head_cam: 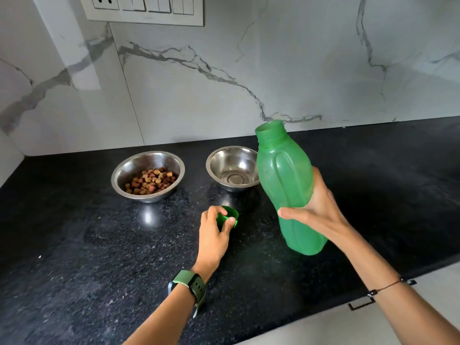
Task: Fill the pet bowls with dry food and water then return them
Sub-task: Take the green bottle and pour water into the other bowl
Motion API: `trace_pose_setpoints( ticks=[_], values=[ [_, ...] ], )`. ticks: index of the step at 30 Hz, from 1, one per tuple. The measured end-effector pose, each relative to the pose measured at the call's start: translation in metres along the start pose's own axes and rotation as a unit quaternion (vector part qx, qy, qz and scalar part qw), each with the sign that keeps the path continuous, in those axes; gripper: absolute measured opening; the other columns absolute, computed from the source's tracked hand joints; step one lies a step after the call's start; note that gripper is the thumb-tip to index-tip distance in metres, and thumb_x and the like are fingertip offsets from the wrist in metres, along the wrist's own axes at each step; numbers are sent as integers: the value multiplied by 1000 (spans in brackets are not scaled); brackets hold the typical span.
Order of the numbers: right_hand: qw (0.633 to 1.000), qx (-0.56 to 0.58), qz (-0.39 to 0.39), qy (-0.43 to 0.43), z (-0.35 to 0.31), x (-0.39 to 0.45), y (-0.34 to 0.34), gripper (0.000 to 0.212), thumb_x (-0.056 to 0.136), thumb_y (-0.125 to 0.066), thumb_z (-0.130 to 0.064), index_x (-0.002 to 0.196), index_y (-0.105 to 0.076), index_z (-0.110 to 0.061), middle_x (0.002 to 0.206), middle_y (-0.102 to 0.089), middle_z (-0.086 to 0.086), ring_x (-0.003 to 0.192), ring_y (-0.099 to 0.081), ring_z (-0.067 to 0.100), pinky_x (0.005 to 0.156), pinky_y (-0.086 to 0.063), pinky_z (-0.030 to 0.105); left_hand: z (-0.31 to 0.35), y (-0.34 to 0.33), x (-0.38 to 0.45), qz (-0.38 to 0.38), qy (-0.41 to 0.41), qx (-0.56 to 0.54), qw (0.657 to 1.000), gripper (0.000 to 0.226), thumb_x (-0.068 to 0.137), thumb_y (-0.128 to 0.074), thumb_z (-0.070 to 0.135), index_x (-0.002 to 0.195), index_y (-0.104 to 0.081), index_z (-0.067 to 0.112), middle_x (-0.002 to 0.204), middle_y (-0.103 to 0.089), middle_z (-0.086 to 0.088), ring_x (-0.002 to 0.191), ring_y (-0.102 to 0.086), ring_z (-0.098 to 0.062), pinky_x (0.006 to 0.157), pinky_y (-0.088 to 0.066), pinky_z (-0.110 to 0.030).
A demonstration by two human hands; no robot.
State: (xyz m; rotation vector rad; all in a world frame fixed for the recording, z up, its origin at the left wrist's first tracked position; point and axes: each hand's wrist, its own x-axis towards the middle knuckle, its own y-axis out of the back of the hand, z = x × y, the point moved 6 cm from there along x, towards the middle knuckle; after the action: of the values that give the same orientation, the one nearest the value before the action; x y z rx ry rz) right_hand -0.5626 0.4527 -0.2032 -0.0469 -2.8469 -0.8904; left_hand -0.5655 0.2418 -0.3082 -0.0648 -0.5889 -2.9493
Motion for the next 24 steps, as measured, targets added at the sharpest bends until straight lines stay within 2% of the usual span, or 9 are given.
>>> trace_pose_setpoints(
  ticks=[4,8,12,14,16,17,19,20,24],
  values=[
    [998,-68,-4,-17,-4,10,12,100,46,-77,-34,135,-29,-29,108,-52,-9,95,-52,12,68,-39,18,-2,-7,6,-19,-3,37,999,17,85,-65,13,96,-53,16,119,-50,-7,108,-49,-18,88,-33,-18],
    [993,-112,-8,-42,0,17,18,102,47,-79,-35,135,-29,-28,115,-51,-4,101,-50,18,78,-39,29,-3,-6,13,-36,9,53,998,26,85,-65,15,109,-56,10,121,-50,-10,113,-48,-23,92,-33,-21],
    [988,-142,-12,-61,4,21,21,97,56,-85,-24,135,-30,-27,113,-51,-4,102,-51,19,78,-39,30,5,9,29,-3,39,-42,998,35,86,-64,17,117,-51,11,117,-52,-7,104,-51,-17,92,-41,-25],
    [983,-165,-21,-72,5,23,19,97,56,-85,-23,136,-29,-27,112,-51,-4,100,-51,20,78,-40,31,10,17,44,26,85,-131,987,35,87,-62,16,118,-48,9,107,-56,-6,88,-55,-13,79,-48,-22],
    [979,-185,-34,-83,6,25,17,98,56,-85,-25,136,-28,-27,113,-52,-2,101,-52,23,79,-44,34,13,17,60,37,157,-235,958,30,90,-59,14,115,-44,8,86,-54,-3,65,-51,-8,55,-45,-13],
    [976,-195,-38,-90,7,26,17,98,55,-85,-26,135,-28,-28,114,-52,-1,101,-53,25,81,-46,37,14,14,67,34,192,-280,940,23,91,-58,13,109,-44,8,77,-50,-2,58,-47,-8,49,-42,-14],
    [970,-219,-43,-99,9,27,17,98,55,-84,-29,135,-28,-29,115,-54,2,102,-54,28,85,-49,43,15,3,77,19,246,-338,908,13,91,-57,12,85,-45,10,65,-44,-4,52,-41,-11,48,-36,-21],
    [967,-230,-46,-102,10,28,17,99,54,-84,-30,135,-27,-29,116,-55,3,102,-54,29,86,-49,45,14,-3,80,14,268,-348,898,20,91,-57,12,75,-45,10,62,-42,-4,50,-40,-12,47,-35,-22],
    [957,-259,-70,-108,16,32,16,99,54,-83,-34,136,-26,-29,116,-56,5,102,-55,30,87,-50,46,9,-18,86,46,329,-349,876,23,88,-55,2,68,-48,9,61,-46,-5,52,-44,-12,40,-42,-17]
  ],
)
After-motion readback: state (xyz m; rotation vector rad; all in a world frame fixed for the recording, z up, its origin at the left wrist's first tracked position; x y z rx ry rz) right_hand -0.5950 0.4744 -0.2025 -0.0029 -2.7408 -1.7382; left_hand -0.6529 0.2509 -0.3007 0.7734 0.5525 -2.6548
